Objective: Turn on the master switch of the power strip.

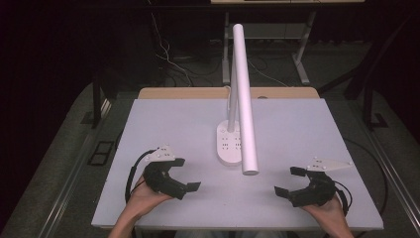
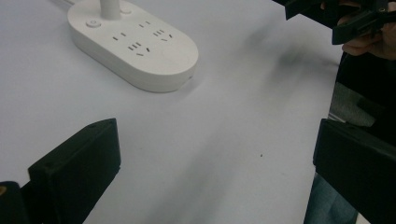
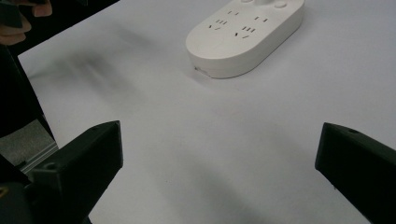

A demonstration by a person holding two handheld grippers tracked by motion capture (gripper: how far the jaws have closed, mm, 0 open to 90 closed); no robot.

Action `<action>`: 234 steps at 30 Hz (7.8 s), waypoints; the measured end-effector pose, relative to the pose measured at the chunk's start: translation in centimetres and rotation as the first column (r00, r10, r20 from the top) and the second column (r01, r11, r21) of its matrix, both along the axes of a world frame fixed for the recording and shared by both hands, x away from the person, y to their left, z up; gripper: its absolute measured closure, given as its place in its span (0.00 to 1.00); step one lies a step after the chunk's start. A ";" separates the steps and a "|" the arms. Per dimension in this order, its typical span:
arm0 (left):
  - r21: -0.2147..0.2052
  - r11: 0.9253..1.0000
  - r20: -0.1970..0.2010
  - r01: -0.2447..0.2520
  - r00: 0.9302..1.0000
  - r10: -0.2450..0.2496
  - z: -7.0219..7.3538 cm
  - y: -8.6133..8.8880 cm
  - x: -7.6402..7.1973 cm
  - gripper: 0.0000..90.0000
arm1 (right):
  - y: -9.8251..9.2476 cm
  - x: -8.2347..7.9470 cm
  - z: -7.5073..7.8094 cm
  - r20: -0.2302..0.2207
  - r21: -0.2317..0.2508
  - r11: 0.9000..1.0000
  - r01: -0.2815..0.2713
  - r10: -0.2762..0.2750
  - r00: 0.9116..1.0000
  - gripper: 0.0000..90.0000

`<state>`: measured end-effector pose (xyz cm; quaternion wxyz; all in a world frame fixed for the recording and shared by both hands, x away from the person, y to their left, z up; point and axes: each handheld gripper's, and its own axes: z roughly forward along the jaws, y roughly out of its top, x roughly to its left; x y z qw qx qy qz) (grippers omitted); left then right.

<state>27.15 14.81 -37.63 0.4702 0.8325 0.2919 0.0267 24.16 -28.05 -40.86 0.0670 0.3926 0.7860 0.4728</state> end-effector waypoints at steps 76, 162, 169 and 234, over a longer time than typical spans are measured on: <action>0.119 0.989 -0.028 0.086 0.996 -0.084 4.2 -5.5 11.7 0.17 | -0.5 0.0 0.0 0.002 -0.004 1.000 0.019 -0.019 1.000 0.00; -0.033 0.981 -0.166 -0.192 0.969 0.184 -3.7 -8.8 19.7 1.00 | -1.1 0.3 -0.2 -0.005 -0.012 1.000 0.025 -0.025 1.000 0.00; -0.035 0.981 -0.175 -0.190 0.968 0.181 -4.4 -9.1 19.9 1.00 | -1.1 0.3 -0.3 -0.005 -0.018 1.000 0.018 -0.018 1.000 0.01; 0.013 0.973 -0.121 -0.231 0.965 0.231 -5.4 -9.4 19.0 1.00 | -1.3 0.2 -0.3 -0.003 -0.009 1.000 0.026 -0.026 1.000 0.00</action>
